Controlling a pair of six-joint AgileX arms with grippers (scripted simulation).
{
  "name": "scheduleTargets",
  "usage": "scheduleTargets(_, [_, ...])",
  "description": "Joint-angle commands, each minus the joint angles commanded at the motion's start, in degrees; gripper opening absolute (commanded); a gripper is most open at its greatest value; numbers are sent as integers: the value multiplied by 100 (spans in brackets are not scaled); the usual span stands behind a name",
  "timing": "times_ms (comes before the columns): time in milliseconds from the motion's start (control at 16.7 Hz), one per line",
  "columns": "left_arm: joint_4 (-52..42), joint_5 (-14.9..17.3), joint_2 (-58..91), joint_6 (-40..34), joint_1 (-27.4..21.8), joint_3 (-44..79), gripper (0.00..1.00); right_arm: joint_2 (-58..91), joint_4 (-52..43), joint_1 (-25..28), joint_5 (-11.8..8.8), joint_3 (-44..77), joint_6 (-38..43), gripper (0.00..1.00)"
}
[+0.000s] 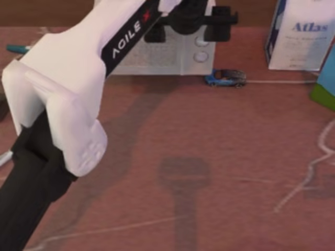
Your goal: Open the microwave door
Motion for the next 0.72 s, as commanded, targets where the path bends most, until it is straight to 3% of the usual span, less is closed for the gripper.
scheduleTargets(420, [0,0,0,0,0,0,2,0,0,0,0,0,0,100])
scheduleTargets(720, [0,0,0,0,0,0,0,0,0,0,0,0,0,100])
